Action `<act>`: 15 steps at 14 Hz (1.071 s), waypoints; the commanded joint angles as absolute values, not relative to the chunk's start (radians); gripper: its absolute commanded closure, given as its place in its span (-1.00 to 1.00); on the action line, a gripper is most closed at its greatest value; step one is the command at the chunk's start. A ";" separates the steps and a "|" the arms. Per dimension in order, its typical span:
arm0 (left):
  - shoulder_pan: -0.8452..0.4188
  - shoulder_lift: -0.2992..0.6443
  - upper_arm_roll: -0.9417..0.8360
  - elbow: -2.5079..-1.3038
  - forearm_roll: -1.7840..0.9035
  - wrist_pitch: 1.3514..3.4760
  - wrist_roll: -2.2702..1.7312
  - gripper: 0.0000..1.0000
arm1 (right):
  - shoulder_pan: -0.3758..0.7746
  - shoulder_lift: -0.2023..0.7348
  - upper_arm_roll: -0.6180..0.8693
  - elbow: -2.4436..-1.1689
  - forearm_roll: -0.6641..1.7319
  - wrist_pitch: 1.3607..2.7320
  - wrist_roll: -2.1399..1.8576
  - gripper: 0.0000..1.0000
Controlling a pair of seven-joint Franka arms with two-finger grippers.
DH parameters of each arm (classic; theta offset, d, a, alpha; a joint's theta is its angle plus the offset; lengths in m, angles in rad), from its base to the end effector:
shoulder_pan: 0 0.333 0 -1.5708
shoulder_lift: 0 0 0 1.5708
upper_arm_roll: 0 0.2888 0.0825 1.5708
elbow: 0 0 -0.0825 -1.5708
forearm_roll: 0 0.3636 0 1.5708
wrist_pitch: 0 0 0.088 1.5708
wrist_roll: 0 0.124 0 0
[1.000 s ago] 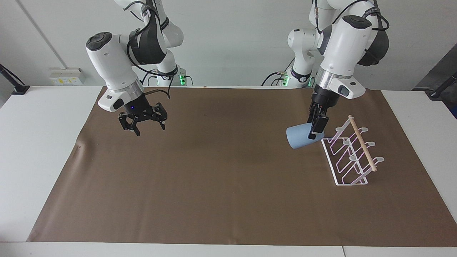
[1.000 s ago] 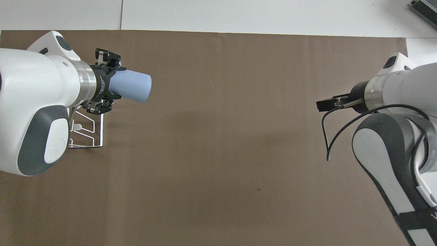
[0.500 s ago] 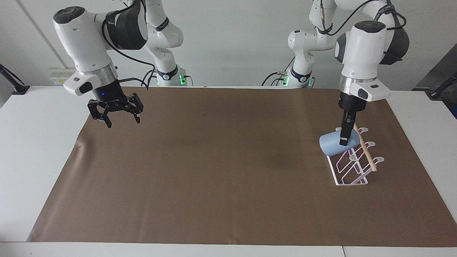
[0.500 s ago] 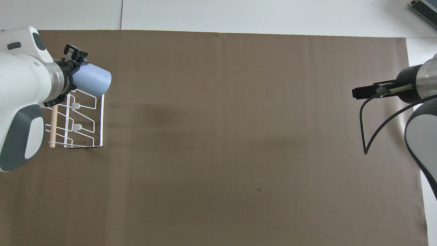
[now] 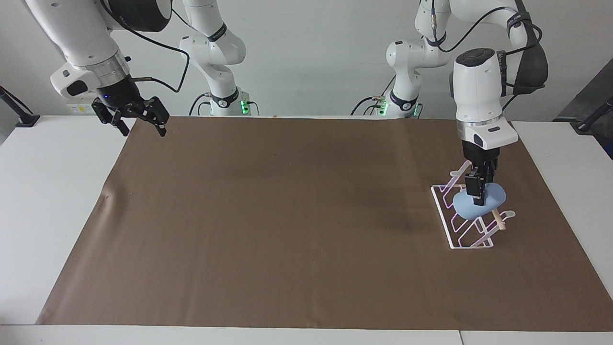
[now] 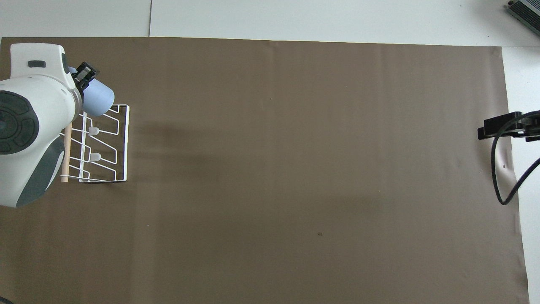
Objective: Hang cup on cup holder
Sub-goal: 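Lower the cup onto a rack hook with the left gripper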
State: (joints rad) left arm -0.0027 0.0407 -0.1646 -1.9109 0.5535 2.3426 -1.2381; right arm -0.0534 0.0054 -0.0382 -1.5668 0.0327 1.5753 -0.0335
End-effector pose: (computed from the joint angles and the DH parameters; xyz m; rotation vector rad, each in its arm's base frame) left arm 0.5868 -0.0833 0.4826 -2.7016 -1.0784 -0.8801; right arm 0.5343 -0.0450 0.5797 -3.1080 0.0905 -0.0080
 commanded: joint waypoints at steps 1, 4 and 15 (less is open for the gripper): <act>0.020 0.051 -0.170 -1.927 0.623 2.384 -1.216 1.00 | -0.058 -0.005 -0.026 -1.582 0.009 1.563 -0.006 -1.00; 0.020 0.060 -0.170 -1.956 0.649 2.411 -1.224 1.00 | -0.064 -0.009 -0.026 -1.583 0.011 1.559 -0.006 -1.00; 0.064 0.043 -0.170 -2.114 0.764 2.566 -1.232 1.00 | -0.064 -0.018 -0.026 -1.601 0.021 1.582 0.066 -1.00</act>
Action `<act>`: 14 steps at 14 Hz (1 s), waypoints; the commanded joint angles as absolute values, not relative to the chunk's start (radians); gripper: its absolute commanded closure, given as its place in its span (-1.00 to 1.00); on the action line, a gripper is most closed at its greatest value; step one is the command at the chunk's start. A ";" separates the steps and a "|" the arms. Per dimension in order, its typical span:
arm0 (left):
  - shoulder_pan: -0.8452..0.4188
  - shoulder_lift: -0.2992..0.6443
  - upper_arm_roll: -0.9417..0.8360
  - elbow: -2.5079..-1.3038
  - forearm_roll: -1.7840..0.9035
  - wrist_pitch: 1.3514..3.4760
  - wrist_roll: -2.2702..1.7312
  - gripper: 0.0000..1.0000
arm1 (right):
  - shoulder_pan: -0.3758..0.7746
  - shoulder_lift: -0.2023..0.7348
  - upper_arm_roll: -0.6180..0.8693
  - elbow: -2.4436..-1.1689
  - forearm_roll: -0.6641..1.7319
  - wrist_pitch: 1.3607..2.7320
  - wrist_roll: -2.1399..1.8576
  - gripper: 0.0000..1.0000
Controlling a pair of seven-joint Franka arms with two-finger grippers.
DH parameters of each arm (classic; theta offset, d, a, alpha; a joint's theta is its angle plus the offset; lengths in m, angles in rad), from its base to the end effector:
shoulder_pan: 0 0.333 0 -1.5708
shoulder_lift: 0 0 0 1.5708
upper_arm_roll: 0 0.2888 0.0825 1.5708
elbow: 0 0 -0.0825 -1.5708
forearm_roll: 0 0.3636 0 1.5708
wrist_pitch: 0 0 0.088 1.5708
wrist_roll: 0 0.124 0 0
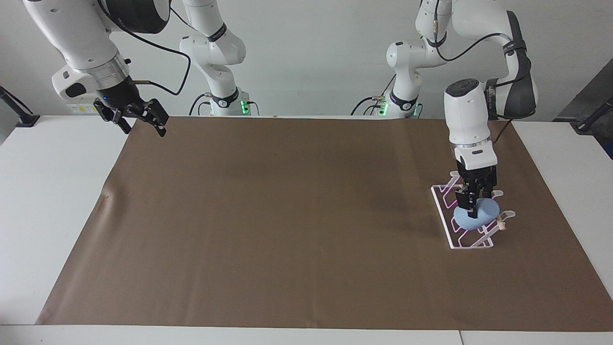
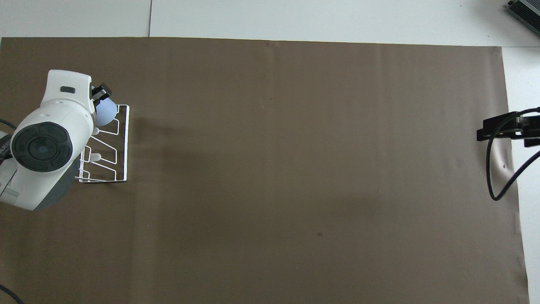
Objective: Hang cup on cup holder
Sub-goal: 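Lower the cup onto a rack hook with the left gripper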
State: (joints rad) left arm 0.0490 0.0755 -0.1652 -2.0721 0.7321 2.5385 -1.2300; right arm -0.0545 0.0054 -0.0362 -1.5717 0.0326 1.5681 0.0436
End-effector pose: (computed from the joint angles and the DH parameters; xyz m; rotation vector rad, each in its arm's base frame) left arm 0.5781 -0.0678 0.4046 -2.7190 -0.8192 -0.8955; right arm 0.5332 -0.0444 0.5768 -3.1019 0.2087 0.0128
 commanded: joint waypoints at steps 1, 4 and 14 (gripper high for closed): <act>0.069 0.043 -0.170 -2.112 0.764 2.563 -1.230 0.94 | -0.064 -0.018 -0.025 -1.601 0.023 1.582 0.066 -1.00; 0.069 0.044 -0.170 -2.102 0.764 2.556 -1.226 -0.11 | -0.064 -0.018 -0.025 -1.601 0.025 1.582 0.066 -1.00; 0.063 0.044 -0.172 -2.100 0.764 2.554 -1.221 -0.53 | -0.064 -0.020 -0.025 -1.606 0.026 1.582 0.066 -1.00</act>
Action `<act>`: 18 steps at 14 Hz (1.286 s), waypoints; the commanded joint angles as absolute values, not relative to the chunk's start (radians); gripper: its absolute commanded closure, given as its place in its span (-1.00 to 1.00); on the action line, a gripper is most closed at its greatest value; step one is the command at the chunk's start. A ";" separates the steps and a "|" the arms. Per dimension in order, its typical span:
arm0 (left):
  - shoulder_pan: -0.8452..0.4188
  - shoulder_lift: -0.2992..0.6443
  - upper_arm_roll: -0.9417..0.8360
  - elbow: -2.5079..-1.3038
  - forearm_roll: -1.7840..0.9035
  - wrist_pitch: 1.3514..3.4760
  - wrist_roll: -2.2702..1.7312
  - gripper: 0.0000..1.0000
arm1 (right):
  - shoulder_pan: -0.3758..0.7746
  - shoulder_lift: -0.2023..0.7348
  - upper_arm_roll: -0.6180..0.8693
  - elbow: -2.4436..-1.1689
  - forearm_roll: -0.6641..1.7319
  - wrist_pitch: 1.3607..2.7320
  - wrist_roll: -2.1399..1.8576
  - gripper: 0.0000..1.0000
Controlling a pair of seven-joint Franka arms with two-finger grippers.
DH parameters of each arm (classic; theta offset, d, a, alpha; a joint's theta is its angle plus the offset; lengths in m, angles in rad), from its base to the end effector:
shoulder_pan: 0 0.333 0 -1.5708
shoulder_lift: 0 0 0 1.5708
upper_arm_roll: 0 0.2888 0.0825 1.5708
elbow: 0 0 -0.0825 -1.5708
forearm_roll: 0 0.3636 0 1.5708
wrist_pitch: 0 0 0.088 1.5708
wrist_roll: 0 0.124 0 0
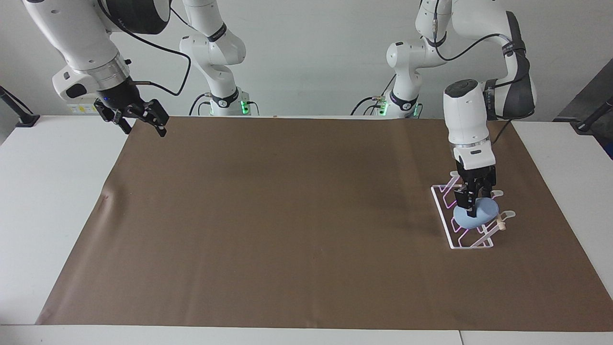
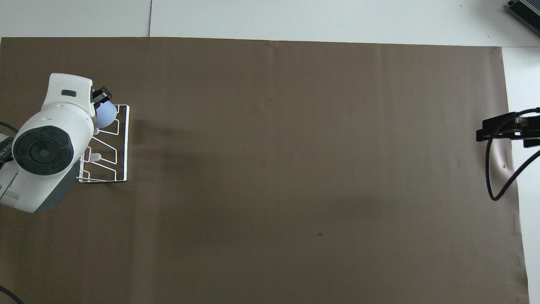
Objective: Hang cup on cup holder
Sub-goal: 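Lower the cup onto a rack hook with the left gripper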
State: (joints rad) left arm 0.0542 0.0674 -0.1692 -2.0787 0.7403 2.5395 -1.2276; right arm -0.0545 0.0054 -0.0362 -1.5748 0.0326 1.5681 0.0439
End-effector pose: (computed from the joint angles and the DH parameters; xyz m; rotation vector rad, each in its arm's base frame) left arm 0.5762 -0.0671 0.4062 -2.7150 -0.8065 -0.9014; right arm 0.5331 -0.0444 0.5754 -3.1018 0.2092 0.0176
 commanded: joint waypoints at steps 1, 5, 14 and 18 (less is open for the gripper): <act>0.063 0.044 -0.172 -2.100 0.764 2.554 -1.220 -0.54 | -0.064 -0.020 -0.025 -1.606 0.026 1.583 0.066 -1.00; 0.057 0.041 -0.172 -2.099 0.764 2.539 -1.220 -0.60 | -0.064 -0.020 -0.026 -1.608 0.026 1.583 0.066 -1.00; 0.046 -0.017 -0.199 -2.060 0.701 2.401 -1.198 -0.60 | -0.064 -0.020 -0.025 -1.608 0.026 1.583 0.067 -1.00; -0.005 -0.052 -0.199 -1.964 0.544 2.231 -1.100 -0.60 | -0.063 -0.018 -0.026 -1.606 0.022 1.578 0.075 -1.00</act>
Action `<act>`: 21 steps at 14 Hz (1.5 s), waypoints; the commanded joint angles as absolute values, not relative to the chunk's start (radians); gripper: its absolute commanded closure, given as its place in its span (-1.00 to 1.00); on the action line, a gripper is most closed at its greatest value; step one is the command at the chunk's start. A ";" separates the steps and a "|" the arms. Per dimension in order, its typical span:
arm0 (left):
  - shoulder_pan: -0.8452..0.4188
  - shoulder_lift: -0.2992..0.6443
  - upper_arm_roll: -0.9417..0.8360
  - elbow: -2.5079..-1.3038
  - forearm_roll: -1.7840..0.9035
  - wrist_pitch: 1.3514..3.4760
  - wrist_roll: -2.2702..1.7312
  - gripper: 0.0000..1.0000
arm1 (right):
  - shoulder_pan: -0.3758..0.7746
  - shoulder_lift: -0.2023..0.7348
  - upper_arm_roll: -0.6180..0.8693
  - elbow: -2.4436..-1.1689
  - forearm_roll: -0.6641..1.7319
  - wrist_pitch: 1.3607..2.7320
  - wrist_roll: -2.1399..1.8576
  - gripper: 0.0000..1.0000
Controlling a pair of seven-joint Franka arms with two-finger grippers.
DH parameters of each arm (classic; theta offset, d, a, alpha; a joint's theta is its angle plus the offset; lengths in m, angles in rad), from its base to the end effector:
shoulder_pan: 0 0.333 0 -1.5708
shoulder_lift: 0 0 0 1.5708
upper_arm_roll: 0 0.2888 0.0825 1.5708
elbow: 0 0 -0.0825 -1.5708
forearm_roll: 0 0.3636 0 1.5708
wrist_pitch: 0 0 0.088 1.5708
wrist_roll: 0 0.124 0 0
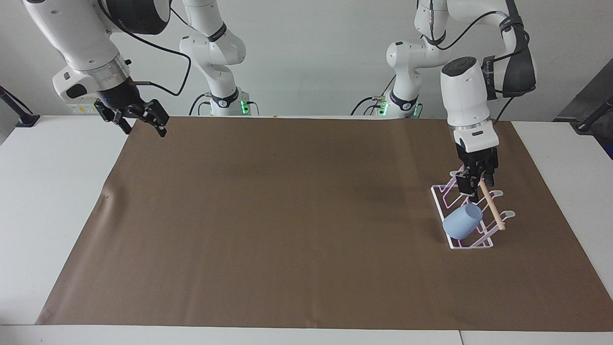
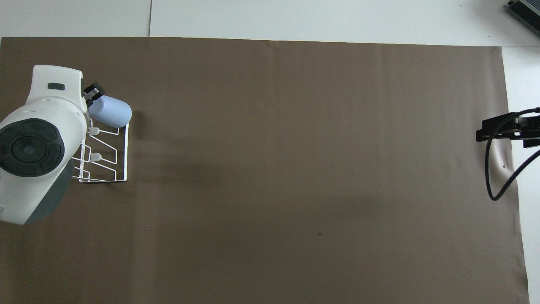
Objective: Hang cup on cup holder
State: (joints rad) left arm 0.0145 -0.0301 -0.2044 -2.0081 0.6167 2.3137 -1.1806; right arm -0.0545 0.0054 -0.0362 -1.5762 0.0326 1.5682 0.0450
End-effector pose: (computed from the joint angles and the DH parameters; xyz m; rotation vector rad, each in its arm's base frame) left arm 0.5598 -0.0897 0.4730 -2.6754 -0.8888 -0.8446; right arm 0.5330 -0.0444 0.5748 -3.1017 0.2110 0.0197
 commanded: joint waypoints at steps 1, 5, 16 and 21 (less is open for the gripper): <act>-0.011 -0.052 -0.198 -1.930 0.494 2.182 -1.047 -0.60 | -0.063 -0.020 -0.026 -1.606 0.020 1.577 0.078 -1.00; -0.005 -0.040 -0.192 -1.810 0.340 2.059 -0.808 -0.60 | -0.063 -0.021 -0.026 -1.608 0.020 1.569 0.120 -1.00; -0.017 -0.005 -0.048 -1.574 0.043 1.699 -0.131 -0.83 | -0.066 -0.044 -0.026 -1.611 0.018 1.560 0.123 -1.00; -0.040 0.025 -0.045 -1.453 0.041 1.533 -0.035 -0.89 | -0.066 -0.044 -0.026 -1.611 0.018 1.560 0.120 -1.00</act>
